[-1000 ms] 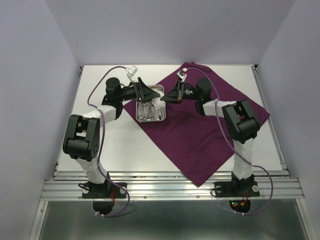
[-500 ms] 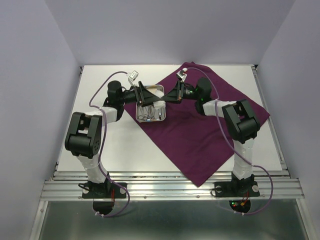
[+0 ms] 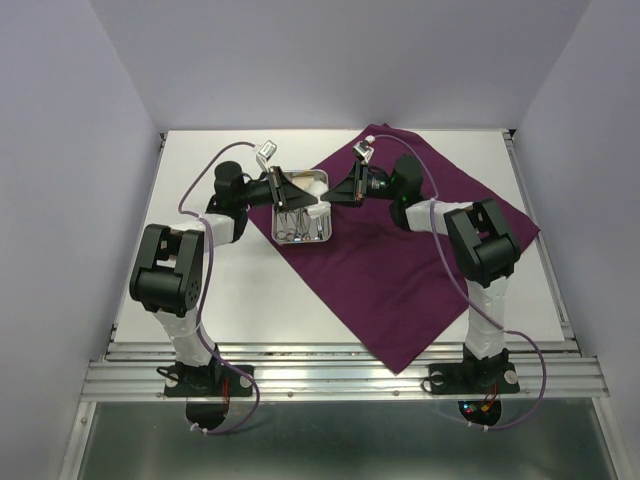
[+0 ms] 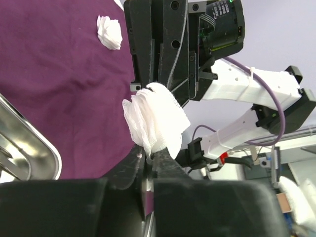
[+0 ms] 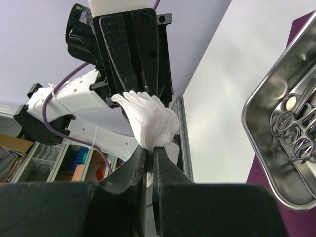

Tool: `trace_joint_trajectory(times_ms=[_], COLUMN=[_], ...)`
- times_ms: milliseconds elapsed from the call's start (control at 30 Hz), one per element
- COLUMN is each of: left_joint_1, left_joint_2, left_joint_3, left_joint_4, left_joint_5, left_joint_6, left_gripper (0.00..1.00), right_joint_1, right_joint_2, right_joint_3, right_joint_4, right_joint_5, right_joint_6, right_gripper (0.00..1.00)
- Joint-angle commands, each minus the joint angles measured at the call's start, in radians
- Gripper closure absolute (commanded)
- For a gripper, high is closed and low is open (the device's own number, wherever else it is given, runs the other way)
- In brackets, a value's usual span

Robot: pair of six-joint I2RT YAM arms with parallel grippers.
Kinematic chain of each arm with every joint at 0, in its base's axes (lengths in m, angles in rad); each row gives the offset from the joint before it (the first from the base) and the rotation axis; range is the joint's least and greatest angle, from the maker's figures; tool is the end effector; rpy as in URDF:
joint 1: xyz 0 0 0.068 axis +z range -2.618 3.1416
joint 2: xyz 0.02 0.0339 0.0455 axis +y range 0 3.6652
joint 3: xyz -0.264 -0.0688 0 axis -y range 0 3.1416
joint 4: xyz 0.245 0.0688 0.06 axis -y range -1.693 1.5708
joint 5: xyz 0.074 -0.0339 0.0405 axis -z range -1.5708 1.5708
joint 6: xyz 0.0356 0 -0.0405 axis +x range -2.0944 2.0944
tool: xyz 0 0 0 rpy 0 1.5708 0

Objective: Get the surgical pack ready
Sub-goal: Place the medical item in the container.

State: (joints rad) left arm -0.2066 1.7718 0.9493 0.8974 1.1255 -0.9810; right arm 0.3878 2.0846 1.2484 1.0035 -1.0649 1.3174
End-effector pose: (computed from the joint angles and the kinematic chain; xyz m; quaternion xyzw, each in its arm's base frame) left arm 0.3579 -0.1078 0.2401 0.1449 0.6804 -0.6477 0.3109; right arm 0.4034 0.1984 0.2170 -0.0973 0.6710 0.7111 0.1862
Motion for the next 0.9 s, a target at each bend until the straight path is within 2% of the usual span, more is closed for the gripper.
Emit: trace_joint_trajectory(times_ms=[0,100,167,200,233,267,433,533,567,700,867], left_joint_1=[0.016,0.033,0.042,0.053,0.056,0.062,0.065,0.065,0.065,0.052,0.035], left_joint_2=[-0.023,-0.025,-0.025,-0.026,-0.029,-0.031,-0.025,-0.005,0.004,0.069,0.135], left_joint_3=[-0.003,-0.009,-0.015,-0.018,-0.020,-0.020,-0.012,-0.004,-0.003,0.042,0.101], left_joint_4=[0.055,0.046,0.029,0.025,0.003,-0.024,-0.067,-0.081,-0.084,-0.101,-0.207], left_joint_5=[0.034,0.037,0.040,0.039,0.040,0.039,0.033,0.028,0.023,0.013,-0.021], left_joint_6=[0.001,0.002,0.011,0.016,0.031,0.041,0.079,0.091,0.094,0.104,0.169], left_gripper=[1.00,1.00,1.00,1.00,1.00,1.00,1.00,1.00,1.00,1.00,1.00], right_joint_1=[0.008,0.008,0.008,0.008,-0.001,-0.010,-0.052,-0.075,-0.084,-0.110,-0.122], right_joint_2=[0.000,-0.003,-0.011,-0.024,-0.034,-0.053,-0.144,-0.228,-0.253,-0.360,-0.483], right_joint_3=[0.025,0.019,0.016,0.007,0.002,-0.007,-0.029,-0.023,-0.018,-0.030,-0.023], right_joint_4=[0.050,0.043,0.015,0.001,-0.043,-0.072,-0.368,-0.688,-0.748,-0.911,-1.112], right_joint_5=[-0.001,0.008,0.014,0.019,0.034,0.045,0.149,0.340,0.392,0.565,0.756], right_joint_6=[-0.007,-0.014,-0.038,-0.050,-0.081,-0.102,-0.335,-0.504,-0.539,-0.636,-0.737], right_gripper=[0.91,0.68,0.45,0.37,0.34,0.26,0.13,0.13,0.13,0.13,0.13])
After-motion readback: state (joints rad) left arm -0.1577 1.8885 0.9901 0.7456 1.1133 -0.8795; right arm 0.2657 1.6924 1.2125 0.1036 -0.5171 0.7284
